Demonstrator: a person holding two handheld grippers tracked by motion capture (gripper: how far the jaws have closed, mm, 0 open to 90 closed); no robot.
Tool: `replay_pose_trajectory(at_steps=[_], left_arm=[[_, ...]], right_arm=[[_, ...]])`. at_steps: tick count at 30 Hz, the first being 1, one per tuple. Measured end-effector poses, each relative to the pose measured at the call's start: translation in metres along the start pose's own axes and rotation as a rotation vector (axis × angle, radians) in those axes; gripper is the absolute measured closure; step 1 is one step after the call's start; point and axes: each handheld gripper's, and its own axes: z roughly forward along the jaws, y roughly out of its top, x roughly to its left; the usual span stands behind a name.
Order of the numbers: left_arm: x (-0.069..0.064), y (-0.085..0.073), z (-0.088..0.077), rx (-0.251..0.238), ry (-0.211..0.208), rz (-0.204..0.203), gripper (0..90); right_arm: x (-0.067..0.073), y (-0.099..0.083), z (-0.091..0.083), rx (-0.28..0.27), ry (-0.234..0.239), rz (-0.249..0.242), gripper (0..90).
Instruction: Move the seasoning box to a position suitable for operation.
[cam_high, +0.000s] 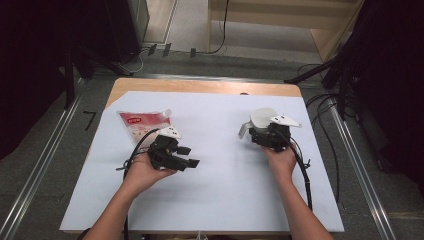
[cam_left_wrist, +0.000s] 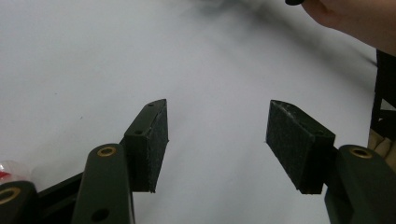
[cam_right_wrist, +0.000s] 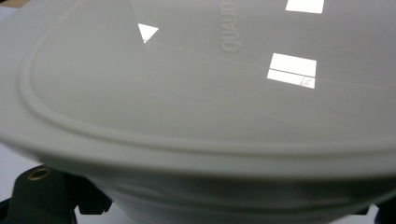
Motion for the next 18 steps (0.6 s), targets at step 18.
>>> replay_pose_trajectory(at_steps=[18], left_arm=[[-0.002,0.002,0.005,0.022,0.009,0.005,40.2]], right_arm=[[0.020,0.008,-0.051,-0.001,0.260,-0.139,14.6]])
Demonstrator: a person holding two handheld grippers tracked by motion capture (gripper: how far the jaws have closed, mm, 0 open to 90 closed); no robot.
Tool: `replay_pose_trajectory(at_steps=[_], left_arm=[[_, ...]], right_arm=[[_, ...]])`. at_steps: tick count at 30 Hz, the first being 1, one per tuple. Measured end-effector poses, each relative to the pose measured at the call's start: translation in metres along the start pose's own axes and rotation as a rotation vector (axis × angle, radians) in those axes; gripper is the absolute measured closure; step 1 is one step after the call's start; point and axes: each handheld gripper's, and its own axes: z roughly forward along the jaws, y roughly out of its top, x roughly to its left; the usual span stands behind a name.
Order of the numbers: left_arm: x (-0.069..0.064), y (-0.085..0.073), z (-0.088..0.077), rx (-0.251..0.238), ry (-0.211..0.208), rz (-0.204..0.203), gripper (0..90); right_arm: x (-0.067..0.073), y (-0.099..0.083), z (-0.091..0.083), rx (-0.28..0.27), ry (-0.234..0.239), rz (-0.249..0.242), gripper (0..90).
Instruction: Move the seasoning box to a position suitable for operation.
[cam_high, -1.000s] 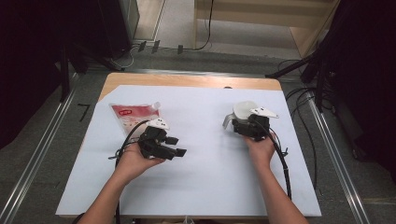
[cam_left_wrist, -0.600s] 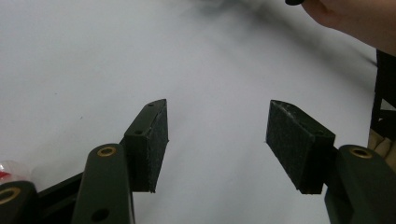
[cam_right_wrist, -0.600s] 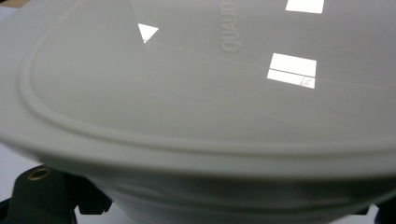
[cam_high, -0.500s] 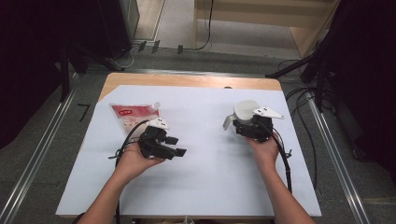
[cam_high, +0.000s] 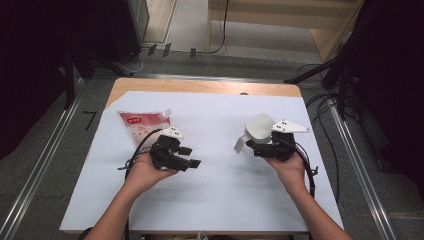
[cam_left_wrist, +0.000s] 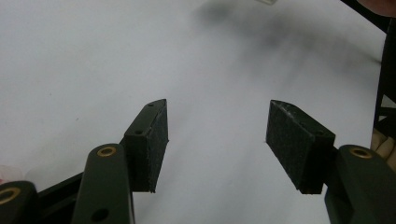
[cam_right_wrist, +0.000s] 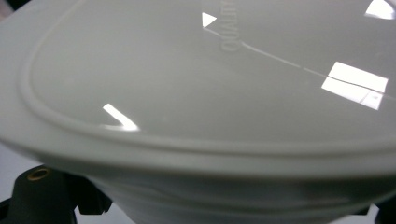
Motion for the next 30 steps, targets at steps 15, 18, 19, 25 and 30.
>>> replay_pose_trajectory(at_steps=[15,18,19,25,30], left_arm=[[0.002,-0.001,0.000,-0.004,0.004,0.002,40.2],[0.001,-0.001,0.003,0.001,0.002,0.003,40.2],[0.001,-0.001,0.004,0.002,0.002,0.006,40.2],[0.001,-0.001,0.007,0.014,0.002,0.010,40.2],[0.000,-0.001,0.009,0.017,0.002,0.010,40.2]], right_arm=[[0.033,-0.018,0.026,0.019,0.171,-0.076,14.5],[0.041,-0.021,0.033,0.034,0.195,-0.114,14.5],[0.044,-0.022,0.035,0.040,0.199,-0.122,14.5],[0.048,-0.030,0.048,0.067,0.200,-0.133,14.5],[0.045,-0.031,0.051,0.045,0.207,-0.132,14.2]])
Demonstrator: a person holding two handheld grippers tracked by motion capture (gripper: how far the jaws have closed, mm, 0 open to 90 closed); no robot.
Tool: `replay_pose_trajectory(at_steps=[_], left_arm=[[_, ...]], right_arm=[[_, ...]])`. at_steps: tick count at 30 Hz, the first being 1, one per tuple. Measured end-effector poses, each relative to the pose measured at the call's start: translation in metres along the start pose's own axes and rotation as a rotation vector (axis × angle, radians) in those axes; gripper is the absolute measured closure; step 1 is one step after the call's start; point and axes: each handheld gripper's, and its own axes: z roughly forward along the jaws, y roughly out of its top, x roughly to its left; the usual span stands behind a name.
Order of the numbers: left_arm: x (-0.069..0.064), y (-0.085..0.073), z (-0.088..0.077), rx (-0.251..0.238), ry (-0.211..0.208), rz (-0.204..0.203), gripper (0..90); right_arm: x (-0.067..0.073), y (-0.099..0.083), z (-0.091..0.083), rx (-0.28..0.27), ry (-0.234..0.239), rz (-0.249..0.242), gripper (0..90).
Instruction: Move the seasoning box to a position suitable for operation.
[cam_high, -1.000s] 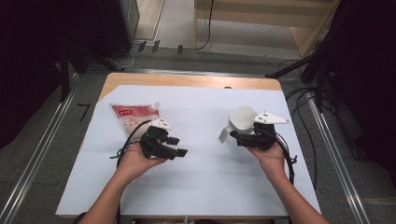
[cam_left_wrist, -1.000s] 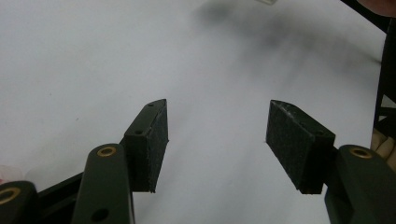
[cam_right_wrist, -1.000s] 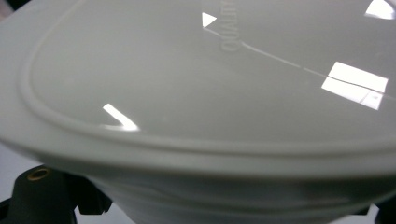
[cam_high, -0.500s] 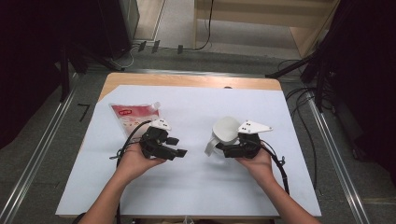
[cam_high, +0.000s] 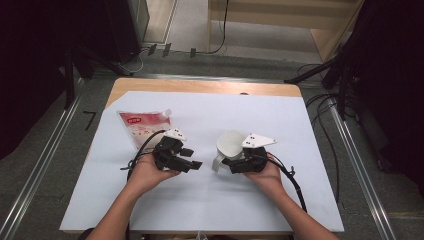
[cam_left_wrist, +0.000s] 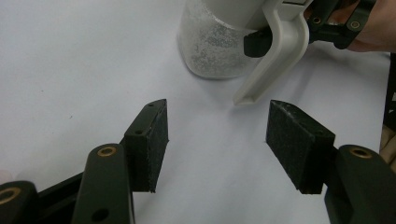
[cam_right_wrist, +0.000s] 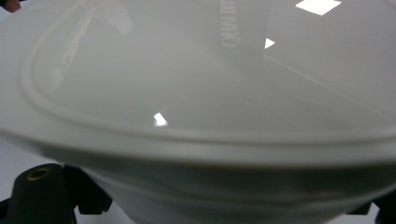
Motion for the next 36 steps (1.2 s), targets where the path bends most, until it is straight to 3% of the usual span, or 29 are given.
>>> replay_pose_trajectory(at_steps=[12,14,24,26,29,30,31,33,35,36], left_arm=[[-0.001,0.000,0.000,-0.004,-0.007,0.011,39.7],[-0.001,0.001,-0.001,-0.011,-0.009,0.008,39.6],[0.000,0.002,-0.004,-0.019,-0.029,0.007,45.7],[0.000,0.003,-0.007,-0.026,-0.038,0.006,51.9],[0.000,0.006,-0.010,-0.040,-0.055,-0.008,58.7],[0.000,0.007,-0.010,-0.038,-0.058,0.003,61.5],[-0.001,0.008,-0.010,-0.037,-0.060,0.010,61.5],[-0.003,0.010,-0.010,-0.028,-0.046,0.053,77.6],[-0.004,0.013,-0.006,-0.004,-0.059,0.087,87.8],[-0.004,0.017,-0.003,0.012,-0.060,0.098,90.0]], right_arm=[[-0.001,0.002,-0.002,0.037,-0.004,-0.020,12.0],[0.000,0.003,-0.008,0.051,0.017,-0.055,5.1],[-0.004,0.008,-0.037,0.081,0.045,-0.026,4.6],[-0.008,0.006,-0.047,0.086,0.071,0.019,4.8],[-0.009,0.006,-0.056,0.076,0.067,0.018,7.7],[-0.009,0.005,-0.064,0.082,0.046,0.026,13.2],[-0.009,0.005,-0.064,0.082,0.046,0.026,13.2],[-0.010,0.003,-0.074,0.080,0.039,0.028,21.1],[-0.010,0.000,-0.082,0.066,0.027,0.023,31.1],[-0.009,0.001,-0.087,0.046,0.018,0.044,36.8]])
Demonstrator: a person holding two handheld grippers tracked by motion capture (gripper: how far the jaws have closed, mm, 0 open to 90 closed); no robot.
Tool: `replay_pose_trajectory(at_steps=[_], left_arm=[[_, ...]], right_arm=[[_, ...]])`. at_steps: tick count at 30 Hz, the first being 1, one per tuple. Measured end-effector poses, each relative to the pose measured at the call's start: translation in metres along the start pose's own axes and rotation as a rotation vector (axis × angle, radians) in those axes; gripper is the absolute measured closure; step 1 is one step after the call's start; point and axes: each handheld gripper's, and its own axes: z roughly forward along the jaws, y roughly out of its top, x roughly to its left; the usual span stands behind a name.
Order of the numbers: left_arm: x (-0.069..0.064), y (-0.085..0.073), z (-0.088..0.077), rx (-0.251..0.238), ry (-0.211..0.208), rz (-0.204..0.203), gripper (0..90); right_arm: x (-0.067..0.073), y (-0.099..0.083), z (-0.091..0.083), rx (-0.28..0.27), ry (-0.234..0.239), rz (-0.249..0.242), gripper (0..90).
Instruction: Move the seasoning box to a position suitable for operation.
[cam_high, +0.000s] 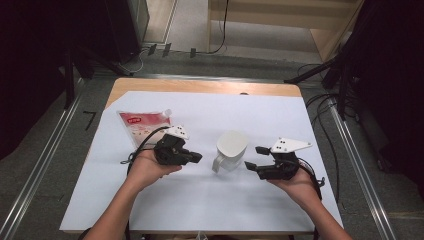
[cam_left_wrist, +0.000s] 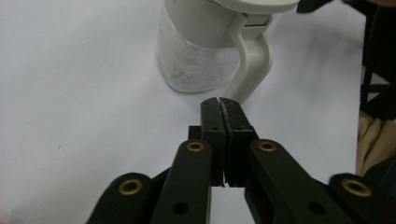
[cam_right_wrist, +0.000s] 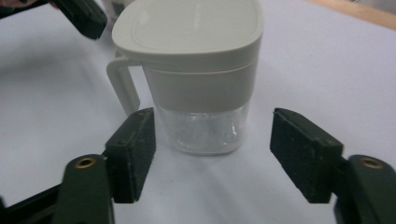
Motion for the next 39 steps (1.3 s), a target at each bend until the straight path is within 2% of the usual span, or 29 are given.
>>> replay_pose_trajectory(at_steps=[1,4,5,6,7,9,10,11,13,15,17,19,20,21,23,25,30,37,38,39], left_arm=[[0.000,0.000,0.000,0.000,0.000,0.000,90.0],[0.002,0.007,0.006,0.014,-0.010,0.012,90.0],[0.002,0.009,0.007,0.012,-0.013,0.004,90.0],[0.004,0.011,0.008,0.008,-0.024,0.005,90.0],[0.005,0.013,0.009,0.014,-0.019,0.008,90.0],[0.006,0.015,0.014,0.005,-0.026,0.003,90.0],[0.006,0.015,0.015,0.011,-0.024,0.009,90.0],[0.006,0.016,0.017,0.017,-0.027,0.016,90.0],[0.006,0.015,0.020,0.009,-0.031,0.020,90.0],[0.006,0.015,0.022,0.010,-0.031,0.012,90.0],[0.005,0.013,0.027,0.014,-0.030,0.022,90.0],[0.004,0.012,0.028,0.008,-0.030,0.020,90.0],[0.003,0.013,0.028,0.019,-0.024,0.034,90.0],[0.002,0.014,0.029,0.000,-0.025,0.029,90.0],[0.002,0.014,0.028,-0.005,-0.017,0.018,90.0],[0.003,0.014,0.030,-0.018,-0.030,0.005,90.0],[0.001,0.016,0.034,-0.010,-0.035,0.014,90.0],[0.001,0.015,0.039,-0.026,-0.062,0.001,90.0],[0.000,0.016,0.038,-0.012,-0.054,0.007,90.0],[-0.002,0.016,0.039,-0.019,-0.049,0.004,90.0]], right_arm=[[0.000,0.000,0.000,0.000,0.000,0.000,36.8],[0.000,0.003,-0.004,-0.039,-0.020,0.003,49.5],[-0.001,0.004,-0.006,-0.049,-0.020,0.019,56.8],[-0.002,0.004,-0.007,-0.053,-0.025,0.021,60.2],[-0.003,0.004,-0.008,-0.059,-0.016,0.037,70.3],[-0.003,0.004,-0.007,-0.054,-0.021,0.036,73.4],[-0.002,0.003,-0.006,-0.049,-0.030,0.039,82.3],[-0.002,0.003,-0.006,-0.049,-0.030,0.039,82.3],[-0.001,0.003,-0.004,-0.043,-0.039,0.035,89.1],[0.001,0.003,-0.001,-0.031,-0.043,0.027,90.0],[0.004,0.002,0.005,-0.003,-0.026,0.032,90.0],[0.004,0.002,0.006,0.000,-0.025,0.029,90.0],[0.005,0.001,0.008,0.004,-0.024,0.036,90.0],[0.006,0.000,0.011,0.018,-0.021,0.036,90.0],[0.007,0.000,0.012,0.018,-0.016,0.042,90.0],[0.007,0.000,0.013,0.016,-0.014,0.041,90.0],[0.009,0.000,0.017,0.022,-0.008,0.046,90.0],[0.008,0.002,0.019,0.018,-0.010,0.045,90.0],[0.007,0.001,0.019,0.019,-0.014,0.048,90.0],[0.007,0.001,0.019,0.019,-0.012,0.050,90.0]])
